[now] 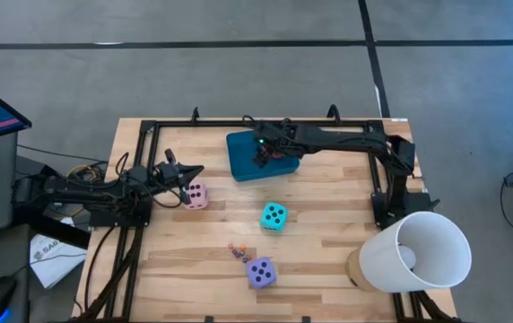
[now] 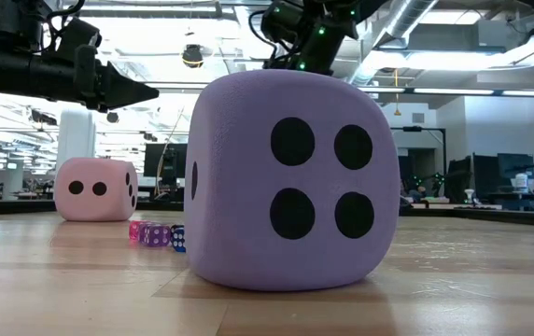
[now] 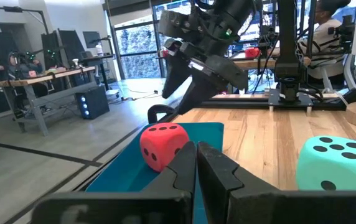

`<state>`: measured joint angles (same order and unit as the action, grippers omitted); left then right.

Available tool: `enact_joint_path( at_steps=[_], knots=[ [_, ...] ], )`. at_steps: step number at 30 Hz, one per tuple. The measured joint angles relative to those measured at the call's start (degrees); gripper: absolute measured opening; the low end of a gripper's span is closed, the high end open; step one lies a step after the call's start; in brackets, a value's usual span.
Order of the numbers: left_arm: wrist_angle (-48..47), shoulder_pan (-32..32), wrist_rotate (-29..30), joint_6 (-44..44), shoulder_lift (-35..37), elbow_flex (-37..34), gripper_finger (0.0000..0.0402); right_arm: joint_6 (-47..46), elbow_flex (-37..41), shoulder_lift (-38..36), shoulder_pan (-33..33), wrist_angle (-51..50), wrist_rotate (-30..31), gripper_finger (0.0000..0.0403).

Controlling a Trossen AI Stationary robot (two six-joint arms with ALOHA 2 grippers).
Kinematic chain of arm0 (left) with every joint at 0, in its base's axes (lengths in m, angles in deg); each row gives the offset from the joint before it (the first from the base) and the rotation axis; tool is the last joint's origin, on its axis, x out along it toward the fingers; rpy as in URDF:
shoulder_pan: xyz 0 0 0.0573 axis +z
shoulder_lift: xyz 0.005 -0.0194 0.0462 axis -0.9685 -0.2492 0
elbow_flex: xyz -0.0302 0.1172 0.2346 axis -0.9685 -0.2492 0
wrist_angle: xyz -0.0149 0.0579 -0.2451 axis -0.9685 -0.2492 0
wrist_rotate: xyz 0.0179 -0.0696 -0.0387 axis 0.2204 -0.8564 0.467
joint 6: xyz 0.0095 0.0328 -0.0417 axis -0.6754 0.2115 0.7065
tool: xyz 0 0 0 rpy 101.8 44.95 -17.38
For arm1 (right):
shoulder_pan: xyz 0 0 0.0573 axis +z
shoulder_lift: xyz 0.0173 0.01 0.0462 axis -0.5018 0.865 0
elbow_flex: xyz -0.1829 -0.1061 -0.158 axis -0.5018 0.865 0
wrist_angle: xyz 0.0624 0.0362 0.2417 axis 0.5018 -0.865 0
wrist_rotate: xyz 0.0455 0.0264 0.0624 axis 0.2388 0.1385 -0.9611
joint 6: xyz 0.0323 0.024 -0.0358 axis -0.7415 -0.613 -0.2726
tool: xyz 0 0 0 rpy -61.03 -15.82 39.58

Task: Pick & Place Dice
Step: Put the large red dice into the blue bin

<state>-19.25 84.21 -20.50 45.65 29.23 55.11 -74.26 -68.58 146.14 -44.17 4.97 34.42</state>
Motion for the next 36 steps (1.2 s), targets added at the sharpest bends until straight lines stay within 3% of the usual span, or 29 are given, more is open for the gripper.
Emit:
enact_joint_path(
  at_steps=[14,20,23,27,36],
  knots=[
    [0.00,0.00,0.00,0.00,0.00,0.01,0.0006,2.96,0.76,1.70,-1.69,-4.33,-3.12,0.0014],
    [0.00,0.02,0.00,0.01,-0.01,0.00,0.0006,3.44,1.03,1.62,-3.32,-4.34,-7.07,0.0014],
    [0.00,0.00,0.00,0.00,0.00,-0.01,0.0006,4.86,1.84,1.59,-4.31,-2.89,-13.25,0.0003],
    [0.00,0.01,0.00,0.01,0.00,0.00,0.0006,5.77,5.70,1.62,-4.90,0.49,-16.80,0.0003],
    [0.00,0.02,0.00,0.00,-0.01,0.01,0.0006,5.33,9.87,1.56,-6.20,4.86,-16.41,0.0001]
  ],
)
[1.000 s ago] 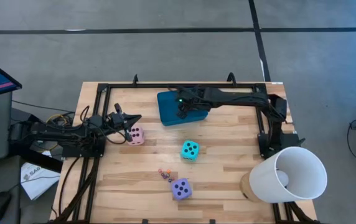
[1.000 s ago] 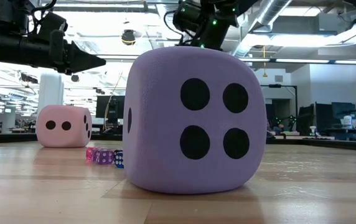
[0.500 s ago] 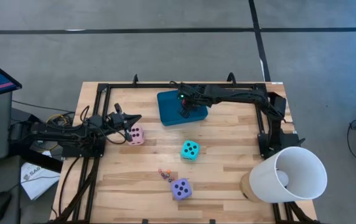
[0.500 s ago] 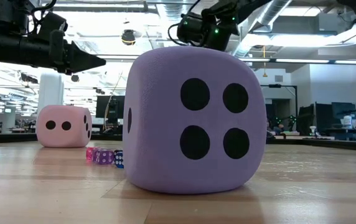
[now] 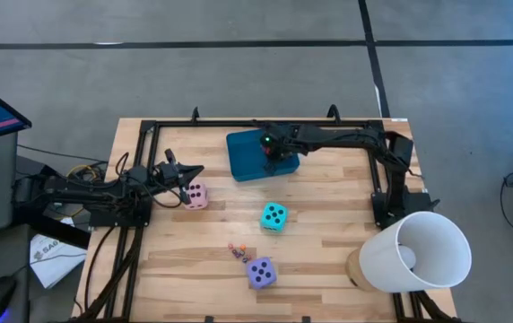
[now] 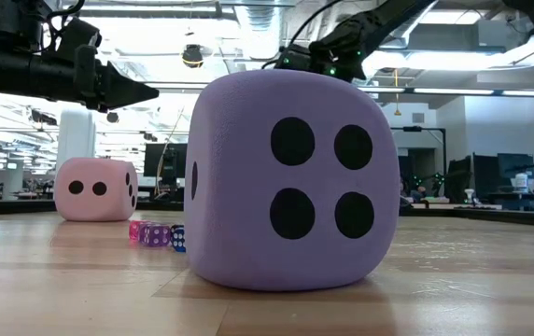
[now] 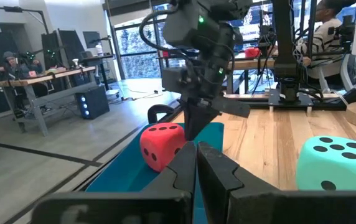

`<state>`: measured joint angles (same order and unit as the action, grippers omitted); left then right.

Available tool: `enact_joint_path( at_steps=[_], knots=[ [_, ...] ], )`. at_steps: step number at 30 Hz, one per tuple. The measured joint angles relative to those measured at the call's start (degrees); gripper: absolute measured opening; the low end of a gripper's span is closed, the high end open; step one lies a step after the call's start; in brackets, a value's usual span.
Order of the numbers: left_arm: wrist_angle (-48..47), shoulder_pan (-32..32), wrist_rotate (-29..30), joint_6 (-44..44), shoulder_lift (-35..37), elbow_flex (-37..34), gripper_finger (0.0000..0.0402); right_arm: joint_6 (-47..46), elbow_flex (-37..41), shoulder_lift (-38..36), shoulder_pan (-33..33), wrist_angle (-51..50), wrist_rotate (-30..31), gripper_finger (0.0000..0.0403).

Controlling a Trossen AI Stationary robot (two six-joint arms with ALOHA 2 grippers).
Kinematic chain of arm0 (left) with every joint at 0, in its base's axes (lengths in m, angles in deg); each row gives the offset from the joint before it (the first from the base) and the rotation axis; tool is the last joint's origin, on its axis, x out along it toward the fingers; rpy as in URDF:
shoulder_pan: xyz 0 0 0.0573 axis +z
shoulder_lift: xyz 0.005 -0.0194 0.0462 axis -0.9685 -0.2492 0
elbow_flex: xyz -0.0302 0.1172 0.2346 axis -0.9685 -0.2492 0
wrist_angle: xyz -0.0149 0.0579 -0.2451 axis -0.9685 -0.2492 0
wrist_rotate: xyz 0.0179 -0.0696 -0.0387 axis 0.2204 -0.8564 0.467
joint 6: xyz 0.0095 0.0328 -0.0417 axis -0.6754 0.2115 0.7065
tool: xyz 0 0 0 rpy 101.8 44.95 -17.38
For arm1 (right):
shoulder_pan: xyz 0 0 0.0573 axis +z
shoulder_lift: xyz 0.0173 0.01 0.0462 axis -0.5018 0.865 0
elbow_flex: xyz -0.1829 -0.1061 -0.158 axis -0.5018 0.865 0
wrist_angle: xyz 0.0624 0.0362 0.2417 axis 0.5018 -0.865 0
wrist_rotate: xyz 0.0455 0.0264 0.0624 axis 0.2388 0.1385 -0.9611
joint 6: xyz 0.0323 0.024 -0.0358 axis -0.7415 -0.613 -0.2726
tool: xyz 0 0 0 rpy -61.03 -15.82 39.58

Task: Pick & Place Dice
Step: Put the large red dice into the blue bin

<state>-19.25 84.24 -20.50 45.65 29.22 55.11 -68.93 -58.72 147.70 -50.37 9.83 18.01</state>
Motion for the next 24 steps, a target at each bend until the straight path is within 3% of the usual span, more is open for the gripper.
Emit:
enact_joint_path(
  at_steps=[6,13,20,24],
  knots=[
    [0.00,0.00,0.00,0.00,0.00,0.01,0.0006,-0.67,1.59,0.01,-0.75,1.13,5.07,0.0001],
    [0.00,-0.01,0.00,0.00,0.00,0.01,0.0006,-3.72,3.77,0.01,-2.01,0.75,6.95,0.0000],
    [0.00,-0.02,0.00,0.02,0.01,0.01,0.0006,-4.52,3.88,0.01,-1.83,0.84,13.78,0.0000],
    [0.00,0.00,0.00,0.01,0.01,0.00,0.0006,-4.55,3.88,0.01,-2.02,0.96,14.12,0.0000]
  ],
)
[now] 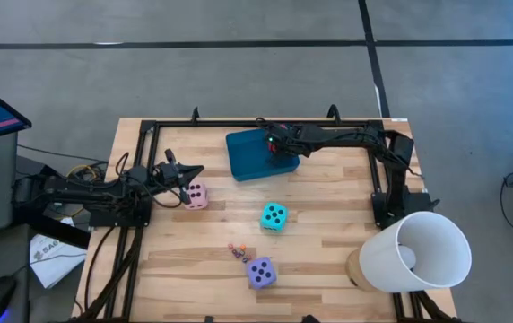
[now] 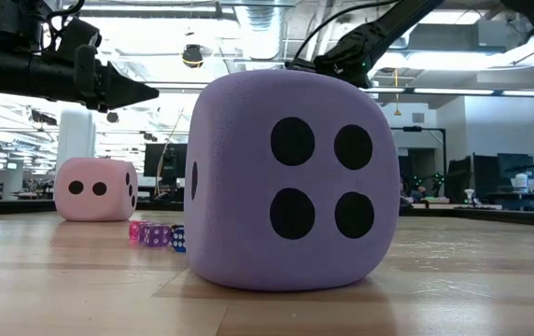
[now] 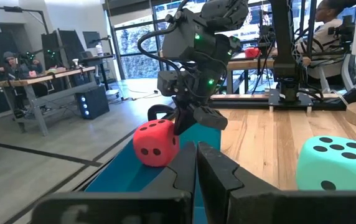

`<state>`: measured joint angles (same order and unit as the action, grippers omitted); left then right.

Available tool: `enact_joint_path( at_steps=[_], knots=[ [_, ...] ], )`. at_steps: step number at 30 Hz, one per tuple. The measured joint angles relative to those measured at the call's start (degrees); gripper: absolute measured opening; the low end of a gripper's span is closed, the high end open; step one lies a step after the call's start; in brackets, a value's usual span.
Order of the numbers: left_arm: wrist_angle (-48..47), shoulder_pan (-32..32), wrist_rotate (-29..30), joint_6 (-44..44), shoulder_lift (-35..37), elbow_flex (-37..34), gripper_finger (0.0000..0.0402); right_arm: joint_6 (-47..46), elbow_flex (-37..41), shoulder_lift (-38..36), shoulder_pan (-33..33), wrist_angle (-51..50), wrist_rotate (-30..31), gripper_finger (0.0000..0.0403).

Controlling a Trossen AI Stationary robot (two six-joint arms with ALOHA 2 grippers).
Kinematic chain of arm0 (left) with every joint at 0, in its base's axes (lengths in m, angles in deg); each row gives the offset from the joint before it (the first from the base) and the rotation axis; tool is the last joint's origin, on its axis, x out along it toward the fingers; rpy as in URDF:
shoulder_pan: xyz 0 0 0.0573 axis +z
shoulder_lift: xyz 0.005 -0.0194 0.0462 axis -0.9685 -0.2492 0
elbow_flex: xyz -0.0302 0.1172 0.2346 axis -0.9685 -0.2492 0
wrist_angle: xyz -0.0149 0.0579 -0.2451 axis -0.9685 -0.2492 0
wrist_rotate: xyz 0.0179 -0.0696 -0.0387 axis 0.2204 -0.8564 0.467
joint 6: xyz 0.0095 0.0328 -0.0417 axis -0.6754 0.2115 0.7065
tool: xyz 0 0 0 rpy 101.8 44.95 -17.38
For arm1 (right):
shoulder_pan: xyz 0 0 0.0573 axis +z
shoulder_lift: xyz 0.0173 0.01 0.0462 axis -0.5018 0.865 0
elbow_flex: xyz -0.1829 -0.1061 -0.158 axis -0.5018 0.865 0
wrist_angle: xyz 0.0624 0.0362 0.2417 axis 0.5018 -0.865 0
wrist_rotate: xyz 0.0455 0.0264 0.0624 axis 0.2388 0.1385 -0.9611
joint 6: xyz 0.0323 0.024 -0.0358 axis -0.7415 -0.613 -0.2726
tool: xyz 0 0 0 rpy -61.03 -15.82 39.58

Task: Pick & Place Dice
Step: Put the large red dice into the blue bin, then put the large blue dice into the blue bin

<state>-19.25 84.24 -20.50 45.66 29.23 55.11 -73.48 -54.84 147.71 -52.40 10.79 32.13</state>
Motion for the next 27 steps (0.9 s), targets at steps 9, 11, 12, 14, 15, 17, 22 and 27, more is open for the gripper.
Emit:
enact_joint_path(
  at_steps=[9,11,12,14,15,17,22,27],
  knots=[
    [0.00,-0.02,0.00,-0.01,0.00,0.00,0.0006,0.46,-0.53,-0.95,0.92,-1.63,-0.70,0.0000],
    [0.00,0.00,0.00,-0.01,0.00,0.01,0.0006,0.46,-0.72,-2.28,1.53,-2.66,-0.81,0.0000],
    [0.00,0.00,0.00,-0.01,0.00,0.01,0.0006,0.46,-0.74,-3.01,1.92,-2.71,-0.81,0.0000],
    [0.00,-0.02,0.00,-0.01,0.00,0.01,0.0006,0.46,-0.79,-4.41,2.86,-2.76,-0.82,0.0000],
    [0.00,0.00,0.00,0.00,0.00,0.00,0.0006,0.48,-0.79,-5.14,3.36,-2.86,-0.82,0.0000],
    [0.00,-0.01,0.00,-0.01,-0.02,0.00,0.0006,0.99,-0.79,-6.68,4.50,-2.77,-0.84,0.0000],
    [0.00,0.00,0.00,-0.01,-0.01,0.01,0.0006,2.88,-0.79,-8.91,7.26,-2.51,-0.81,0.0000],
    [0.00,-0.01,0.00,0.00,0.00,0.00,0.0006,3.06,-0.79,-9.33,9.10,-2.49,-0.74,0.0000]
  ],
)
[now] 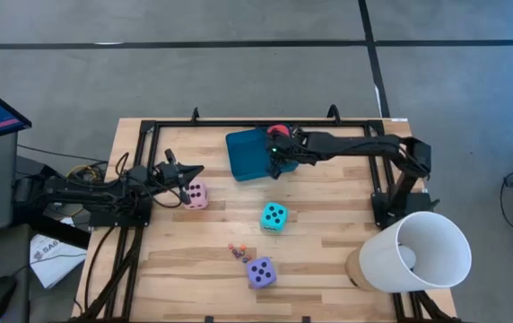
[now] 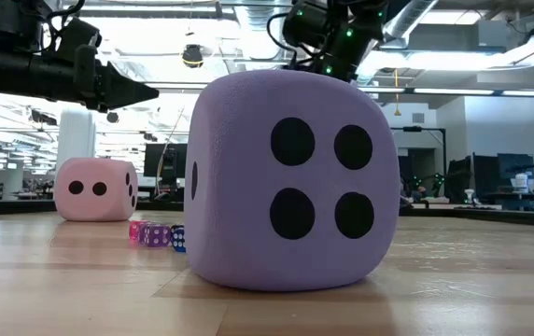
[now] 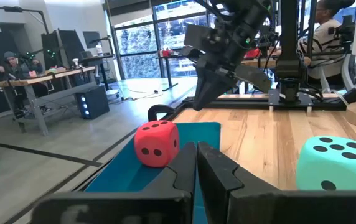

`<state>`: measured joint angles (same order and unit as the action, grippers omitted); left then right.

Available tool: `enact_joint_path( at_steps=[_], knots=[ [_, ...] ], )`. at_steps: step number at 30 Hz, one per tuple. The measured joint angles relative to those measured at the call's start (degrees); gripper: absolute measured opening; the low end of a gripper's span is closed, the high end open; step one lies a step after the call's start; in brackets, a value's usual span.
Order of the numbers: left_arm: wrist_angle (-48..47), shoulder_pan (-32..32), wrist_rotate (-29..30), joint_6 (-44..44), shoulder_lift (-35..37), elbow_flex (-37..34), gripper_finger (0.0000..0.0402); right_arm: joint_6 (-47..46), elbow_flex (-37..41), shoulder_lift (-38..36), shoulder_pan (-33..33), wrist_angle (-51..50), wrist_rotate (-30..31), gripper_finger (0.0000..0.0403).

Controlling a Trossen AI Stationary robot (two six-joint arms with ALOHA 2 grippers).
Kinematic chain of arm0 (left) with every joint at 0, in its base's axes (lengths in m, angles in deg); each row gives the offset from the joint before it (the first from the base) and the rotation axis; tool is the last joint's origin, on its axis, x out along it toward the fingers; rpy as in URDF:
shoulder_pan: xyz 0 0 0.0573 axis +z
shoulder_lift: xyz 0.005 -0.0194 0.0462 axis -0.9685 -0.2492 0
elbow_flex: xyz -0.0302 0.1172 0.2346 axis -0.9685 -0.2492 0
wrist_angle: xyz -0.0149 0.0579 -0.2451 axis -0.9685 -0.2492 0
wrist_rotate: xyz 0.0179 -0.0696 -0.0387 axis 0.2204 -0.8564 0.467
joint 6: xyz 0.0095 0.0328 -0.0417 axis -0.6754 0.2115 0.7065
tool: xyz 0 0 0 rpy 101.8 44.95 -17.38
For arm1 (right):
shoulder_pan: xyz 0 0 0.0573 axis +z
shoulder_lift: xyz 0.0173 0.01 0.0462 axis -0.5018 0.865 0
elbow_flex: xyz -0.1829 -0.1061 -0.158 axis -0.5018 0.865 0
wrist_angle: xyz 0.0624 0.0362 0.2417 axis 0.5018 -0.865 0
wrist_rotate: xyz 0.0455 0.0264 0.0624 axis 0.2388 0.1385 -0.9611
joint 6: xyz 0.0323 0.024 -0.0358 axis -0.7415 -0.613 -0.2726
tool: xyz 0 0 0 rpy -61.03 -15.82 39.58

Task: Pick & Place Dice
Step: Put the large blue dice into the blue bin

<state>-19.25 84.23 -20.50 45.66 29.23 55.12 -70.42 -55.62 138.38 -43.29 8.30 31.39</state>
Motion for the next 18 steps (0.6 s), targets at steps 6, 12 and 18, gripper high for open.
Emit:
enact_joint_path(
  at_steps=[6,12,18],
  knots=[
    [0.00,0.01,0.00,-0.01,0.00,0.01,0.0006,0.00,0.00,0.00,1.23,0.18,0.06,0.0000],
    [0.00,-0.01,0.00,-0.01,0.00,0.01,0.0006,0.43,0.00,0.00,1.23,0.27,0.07,0.0000],
    [0.00,0.00,0.00,-0.01,0.00,0.01,0.0006,1.46,0.00,0.00,1.27,0.24,-1.31,0.0000]
  ],
)
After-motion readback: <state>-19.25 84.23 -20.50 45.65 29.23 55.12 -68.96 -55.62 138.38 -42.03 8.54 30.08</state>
